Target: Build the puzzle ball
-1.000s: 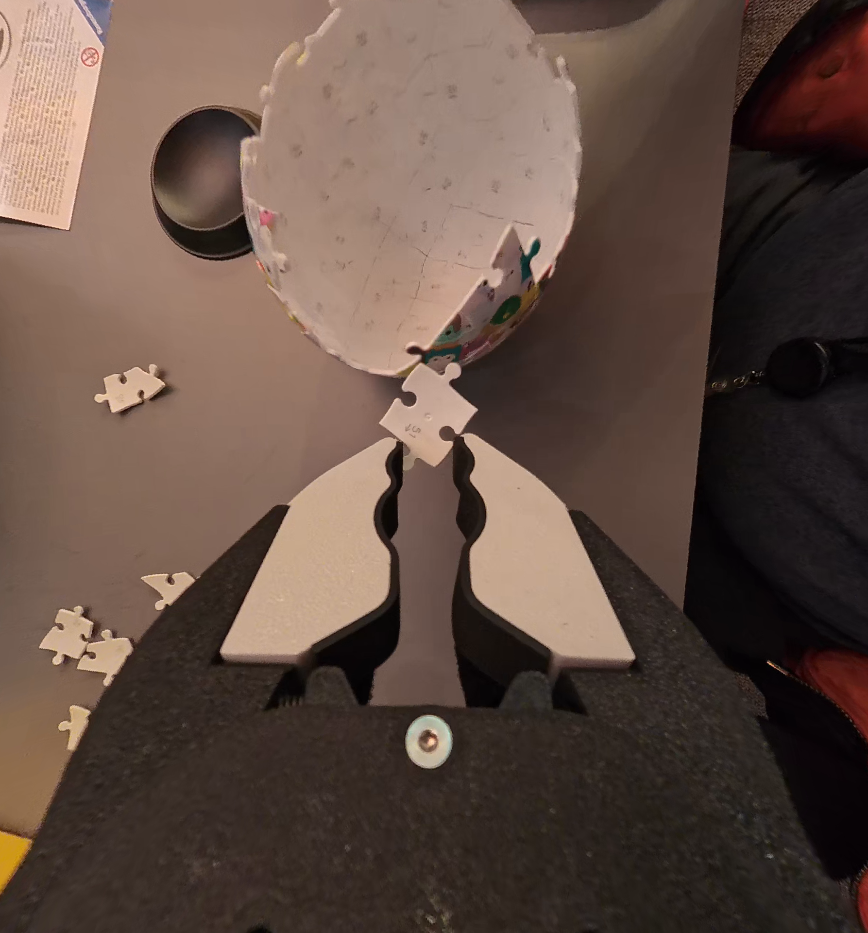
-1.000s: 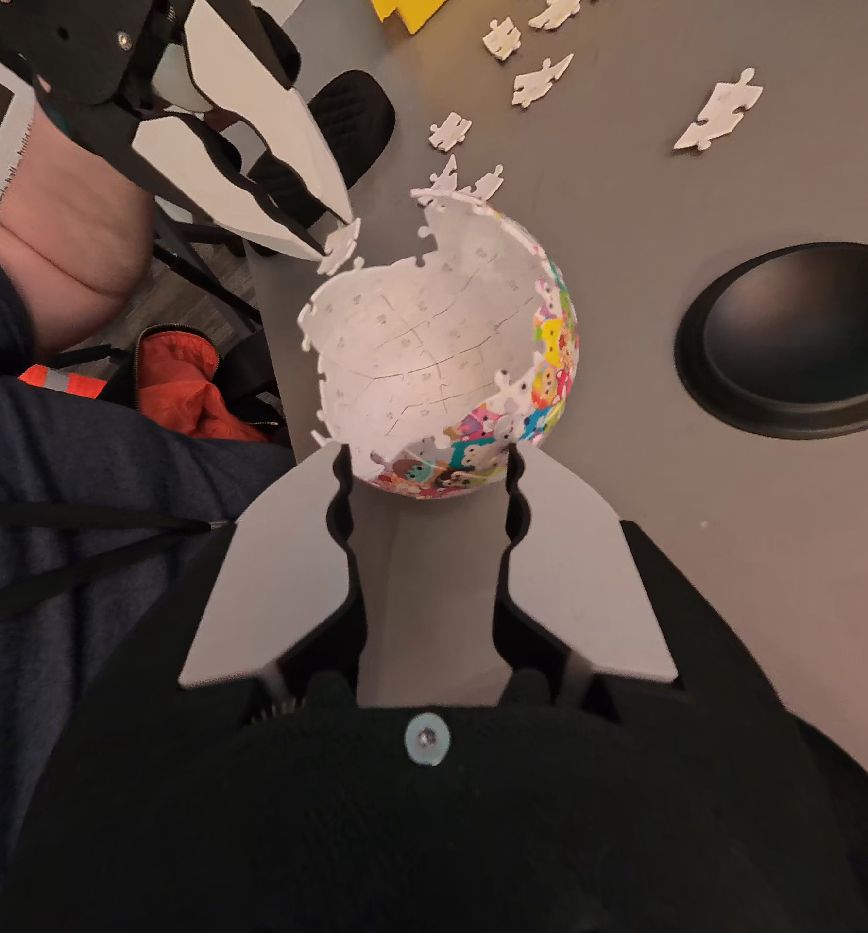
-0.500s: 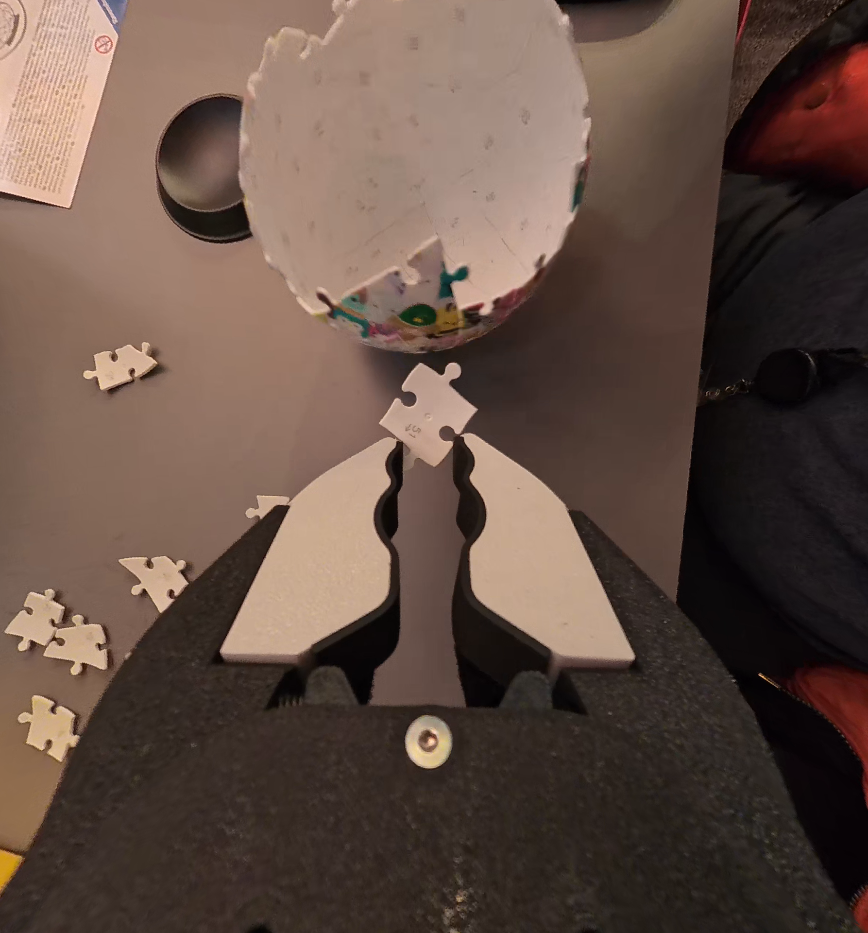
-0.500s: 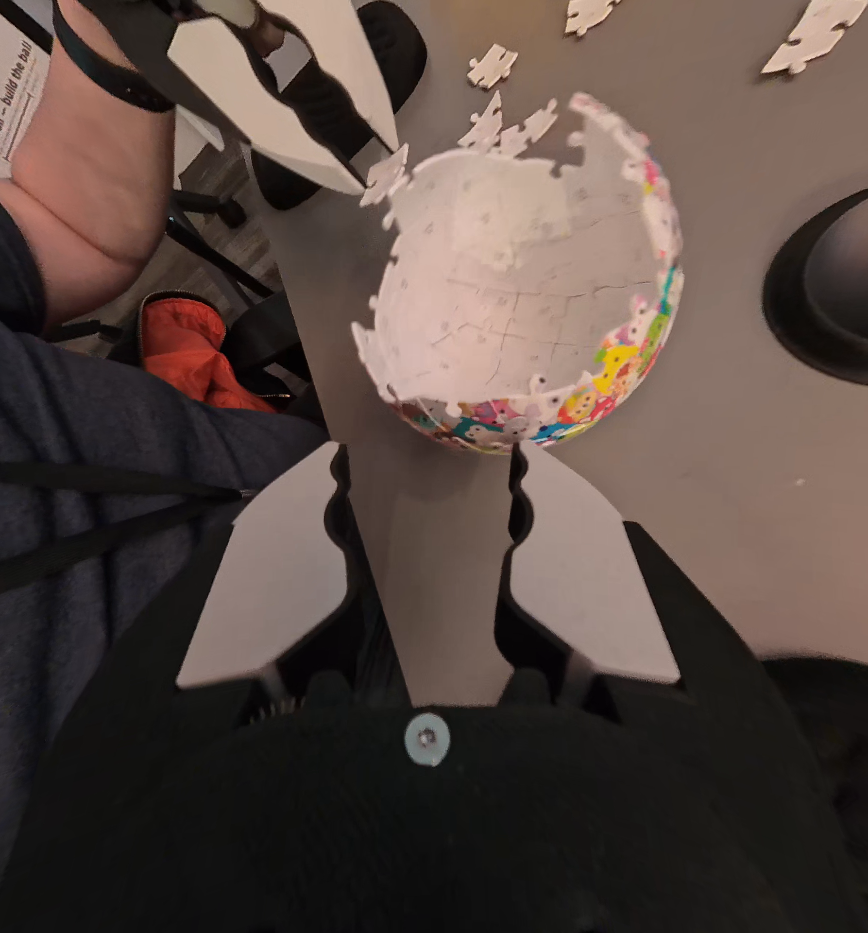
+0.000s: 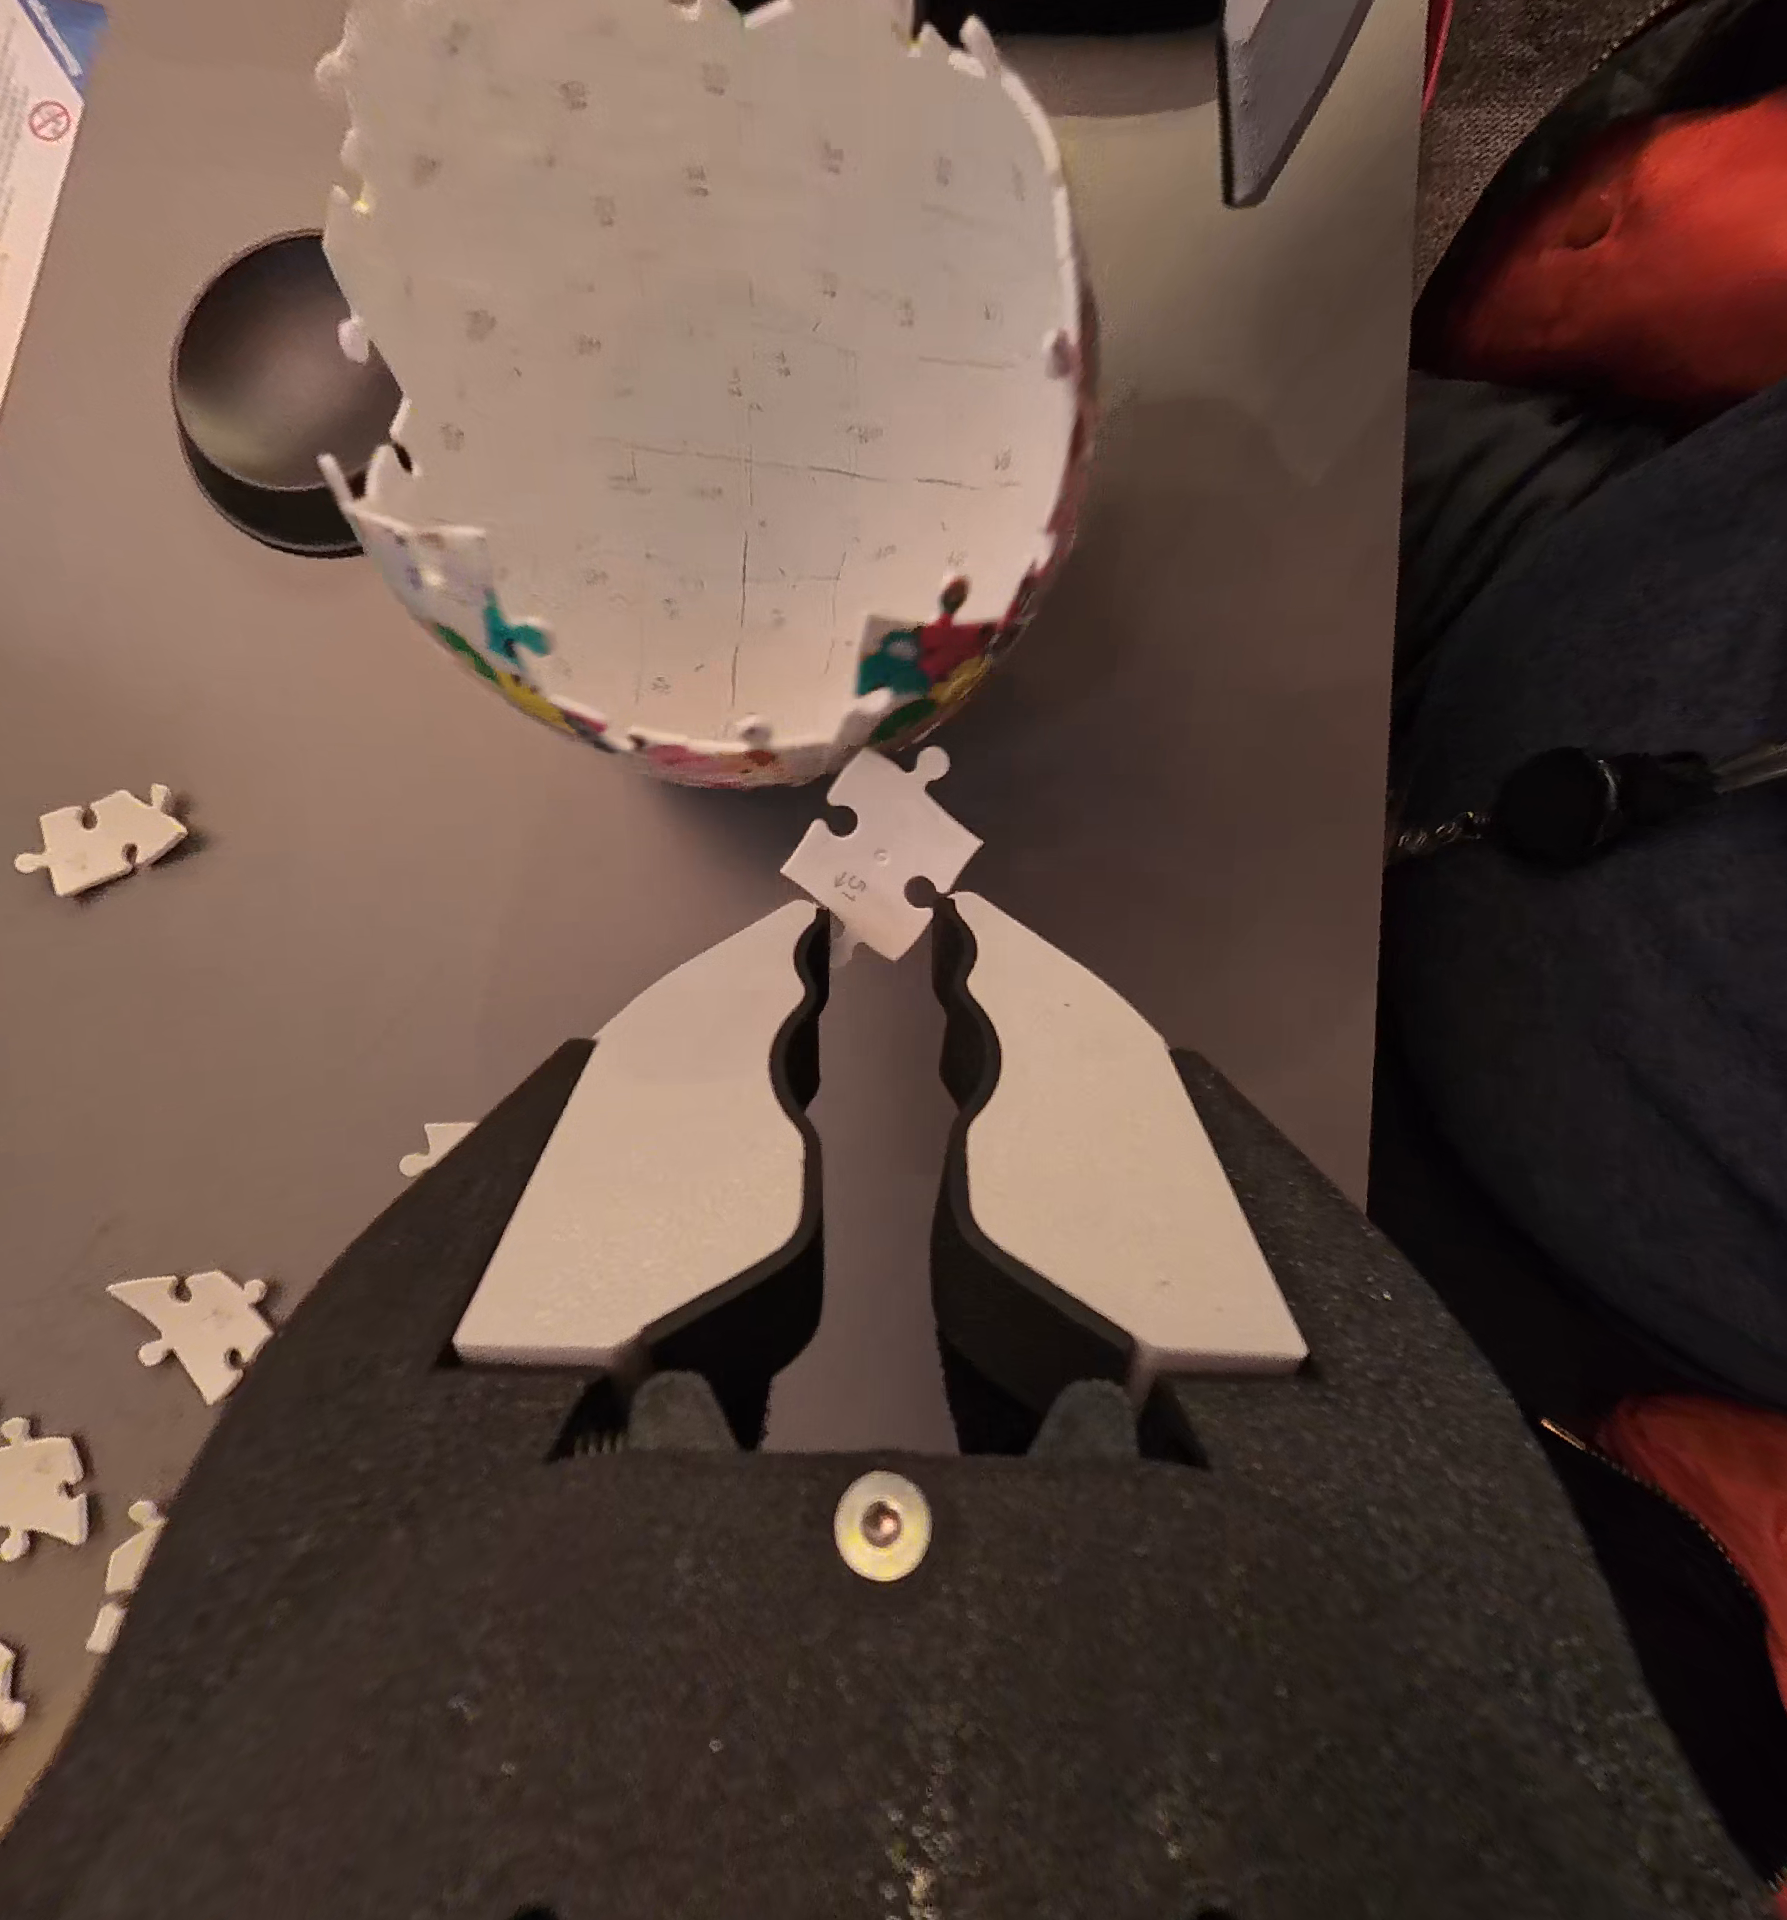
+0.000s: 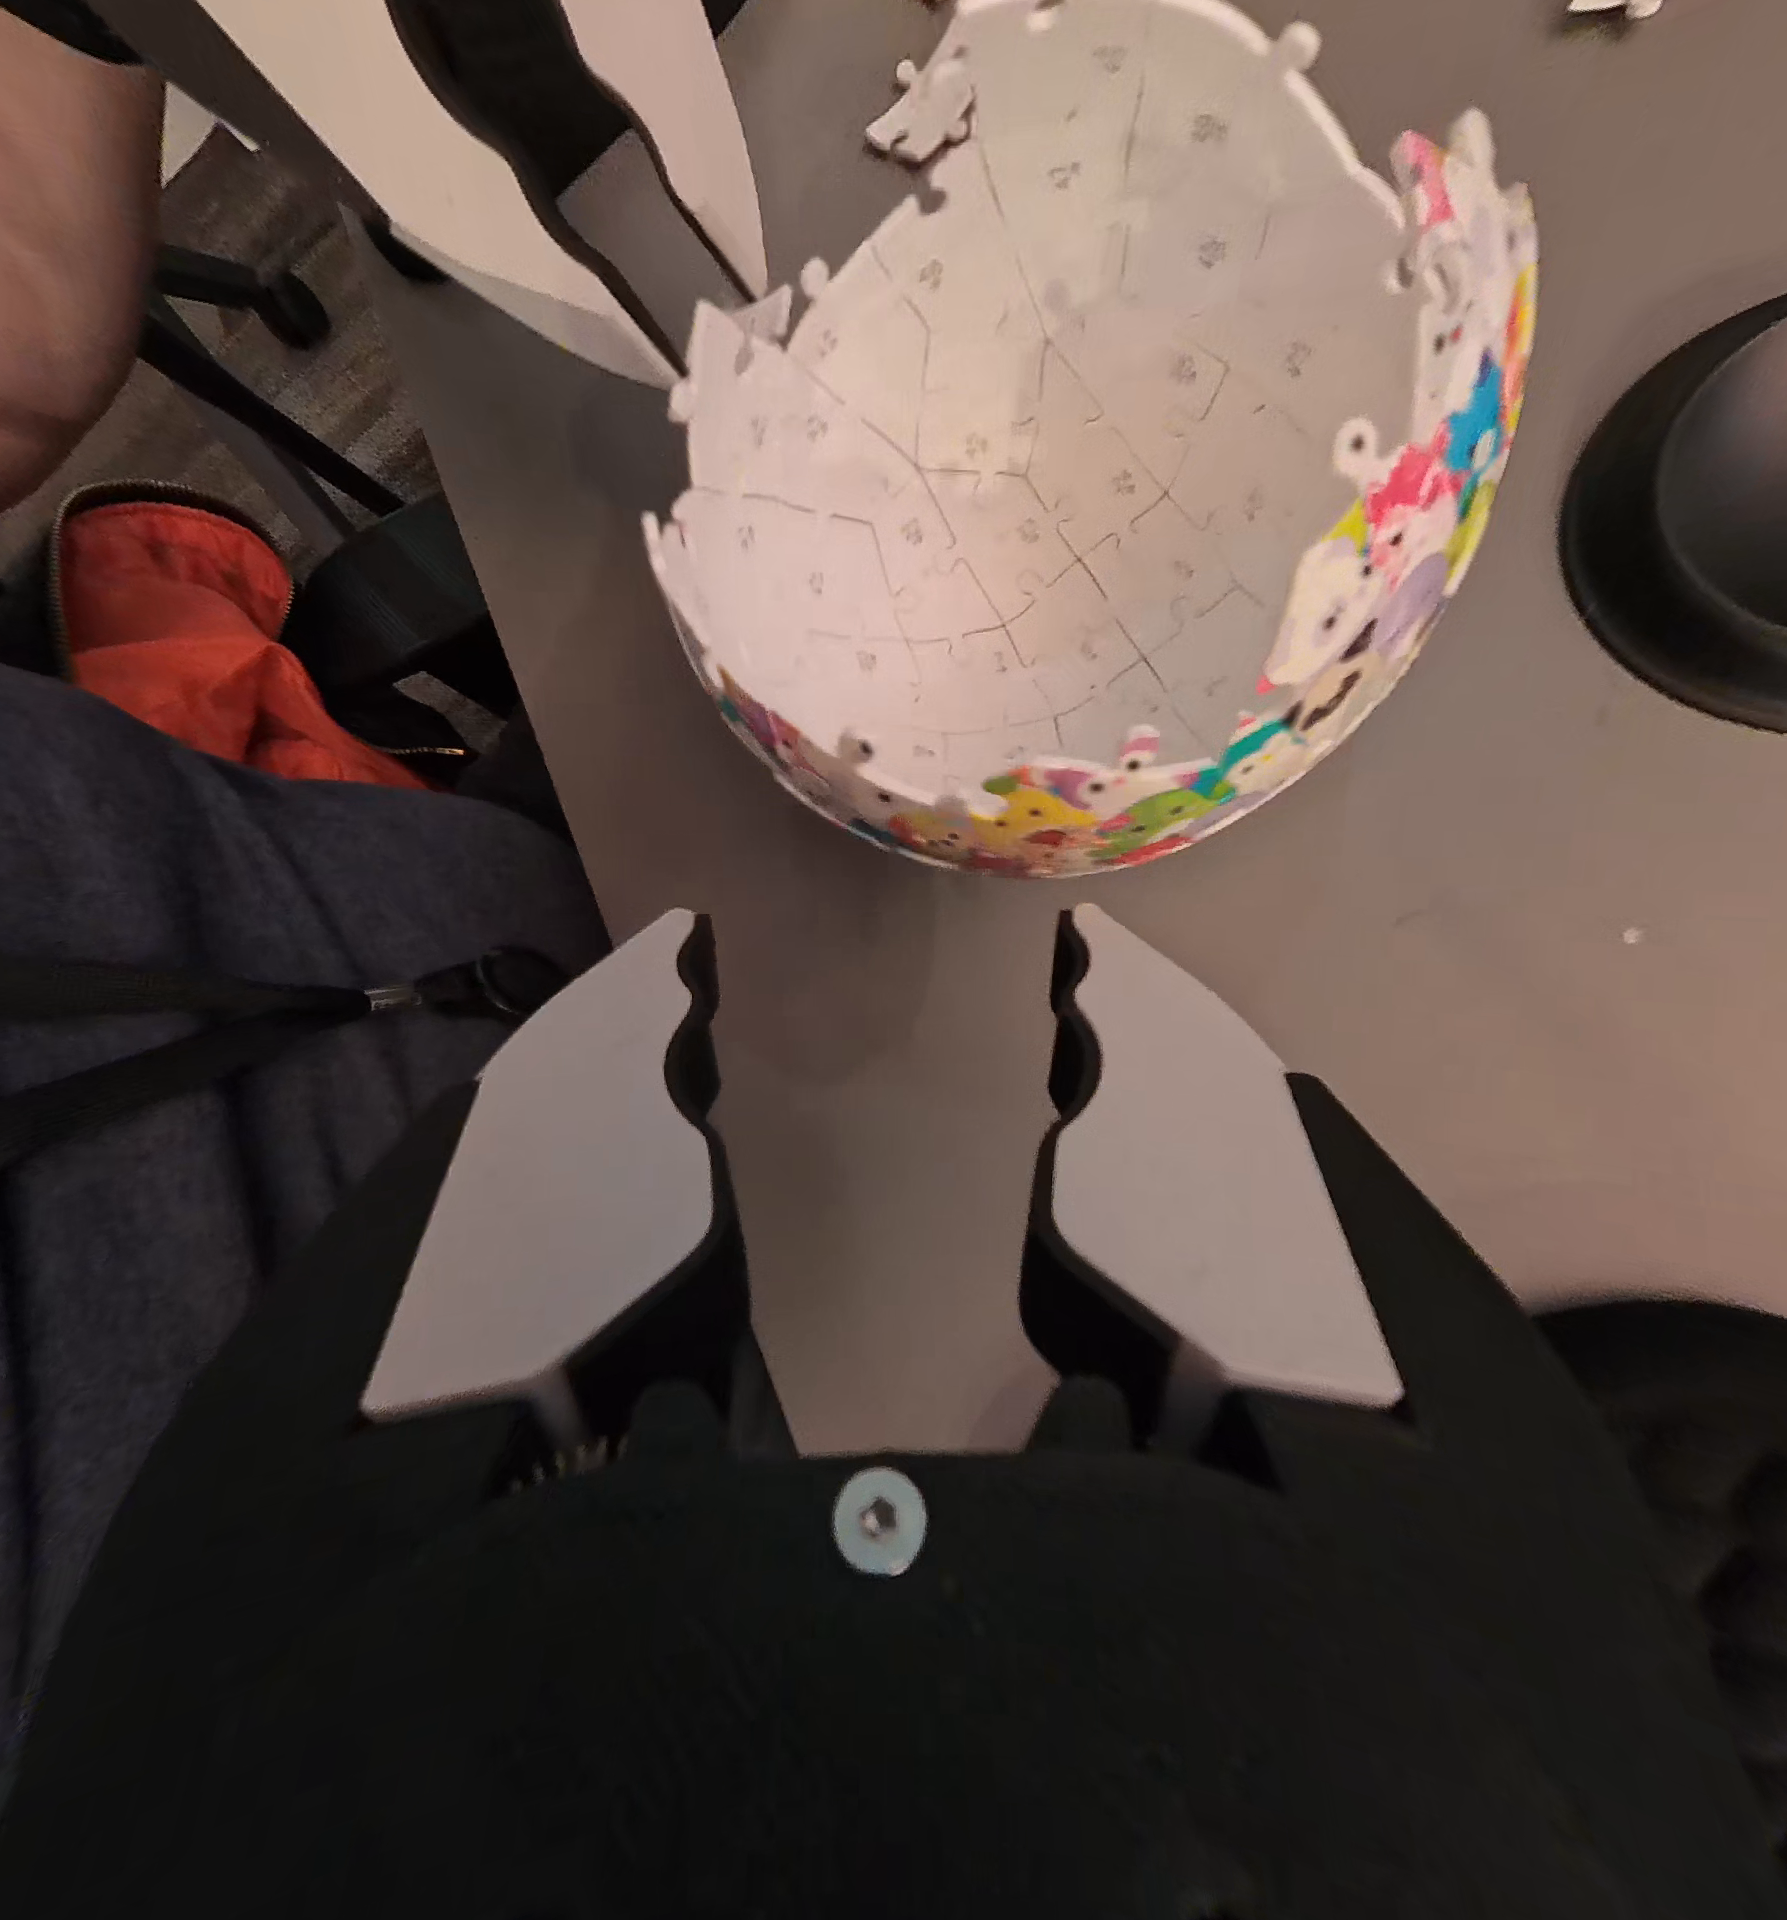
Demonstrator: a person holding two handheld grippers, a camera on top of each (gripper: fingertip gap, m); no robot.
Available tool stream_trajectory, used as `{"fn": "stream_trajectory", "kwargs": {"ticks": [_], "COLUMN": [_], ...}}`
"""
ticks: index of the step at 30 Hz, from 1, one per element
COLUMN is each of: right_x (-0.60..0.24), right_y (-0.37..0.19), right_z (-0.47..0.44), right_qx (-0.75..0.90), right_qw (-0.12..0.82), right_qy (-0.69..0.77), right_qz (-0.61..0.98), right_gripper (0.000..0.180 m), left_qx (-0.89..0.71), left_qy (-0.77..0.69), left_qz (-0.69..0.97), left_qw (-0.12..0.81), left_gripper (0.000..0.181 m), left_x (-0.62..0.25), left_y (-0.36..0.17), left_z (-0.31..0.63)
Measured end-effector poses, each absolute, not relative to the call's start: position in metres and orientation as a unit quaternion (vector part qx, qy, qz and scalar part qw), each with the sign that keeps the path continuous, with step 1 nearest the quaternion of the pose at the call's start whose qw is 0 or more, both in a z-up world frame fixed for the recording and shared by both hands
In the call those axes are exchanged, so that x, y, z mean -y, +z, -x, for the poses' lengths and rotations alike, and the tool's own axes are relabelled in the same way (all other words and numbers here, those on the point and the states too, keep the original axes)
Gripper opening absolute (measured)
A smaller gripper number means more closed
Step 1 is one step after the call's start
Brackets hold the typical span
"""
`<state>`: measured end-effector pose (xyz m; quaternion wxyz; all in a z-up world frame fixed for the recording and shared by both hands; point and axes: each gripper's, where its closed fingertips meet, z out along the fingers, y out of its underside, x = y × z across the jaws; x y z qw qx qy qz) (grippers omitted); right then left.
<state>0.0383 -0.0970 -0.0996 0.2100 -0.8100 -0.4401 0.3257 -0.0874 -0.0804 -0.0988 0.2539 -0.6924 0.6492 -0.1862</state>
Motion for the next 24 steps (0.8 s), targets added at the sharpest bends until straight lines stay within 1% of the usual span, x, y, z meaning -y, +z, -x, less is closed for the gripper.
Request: {"fn": "stream_trajectory", "kwargs": {"ticks": [16,24], "right_x": [0.095,0.093], "right_y": [-0.102,-0.101], "right_z": [-0.033,-0.036], "right_qx": [0.437,0.434], "right_qw": [0.218,0.219], "right_qy": [0.336,0.338], "right_qz": [0.805,0.806], "right_gripper": [0.063,0.065], "left_qx": [-0.647,-0.653], "left_qy": [-0.206,-0.192], "left_qz": [0.689,0.685], "left_qw": [0.253,0.261], "left_gripper": [0.017,0.017], "left_x": [0.084,0.087], "left_y": [-0.106,-0.097], "left_z": [0.082,0.092]}}
